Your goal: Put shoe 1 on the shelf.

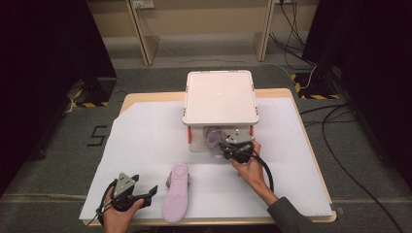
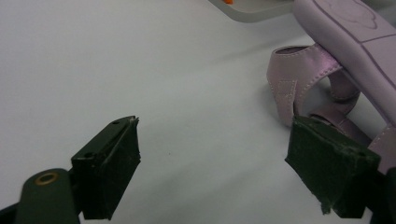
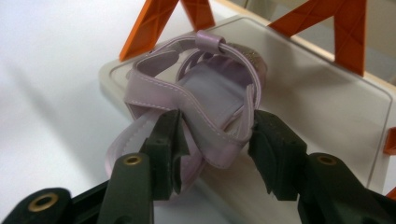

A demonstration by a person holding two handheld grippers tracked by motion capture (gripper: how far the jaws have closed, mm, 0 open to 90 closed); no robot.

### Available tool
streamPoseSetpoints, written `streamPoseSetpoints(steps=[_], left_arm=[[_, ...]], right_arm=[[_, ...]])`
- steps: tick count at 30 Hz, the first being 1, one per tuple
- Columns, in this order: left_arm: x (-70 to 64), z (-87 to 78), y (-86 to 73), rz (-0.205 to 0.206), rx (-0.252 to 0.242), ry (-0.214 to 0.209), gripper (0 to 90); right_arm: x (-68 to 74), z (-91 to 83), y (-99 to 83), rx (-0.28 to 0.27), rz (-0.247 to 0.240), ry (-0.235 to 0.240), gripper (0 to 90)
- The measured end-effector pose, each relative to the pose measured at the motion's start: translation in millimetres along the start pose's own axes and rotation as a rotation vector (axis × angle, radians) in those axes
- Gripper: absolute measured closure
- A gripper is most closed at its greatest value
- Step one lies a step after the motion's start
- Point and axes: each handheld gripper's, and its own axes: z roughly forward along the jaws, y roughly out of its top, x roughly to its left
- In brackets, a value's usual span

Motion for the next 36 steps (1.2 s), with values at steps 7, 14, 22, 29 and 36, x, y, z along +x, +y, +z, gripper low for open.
streamPoseSetpoints(steps=[7, 14, 22, 29, 36], left_arm=[[-0.4, 0.2, -0.1, 0.005, 0.0, 0.002, 16.8], [-0.9, 0.1, -0.1, 0.006, 0.001, 0.001, 16.8], [-0.6, 0.2, -0.2, 0.005, 0.001, 0.0, 16.9], [-0.5, -0.4, 0.0, 0.009, -0.001, -0.002, 16.9], [-0.8, -0.3, 0.1, 0.013, -0.001, -0.002, 17.1]], right_arm=[[5.1, 5.8, 10.9, -0.029, 0.001, -0.015, 58.0], [18.4, 13.5, 11.1, -0.019, -0.068, -0.046, 53.0], [25.6, 10.1, 5.9, 0.016, -0.033, 0.035, 28.2], [26.0, 10.3, -4.9, 0.036, 0.002, 0.09, 23.0], [32.0, 16.9, -10.4, 0.077, -0.062, 0.082, 26.9]])
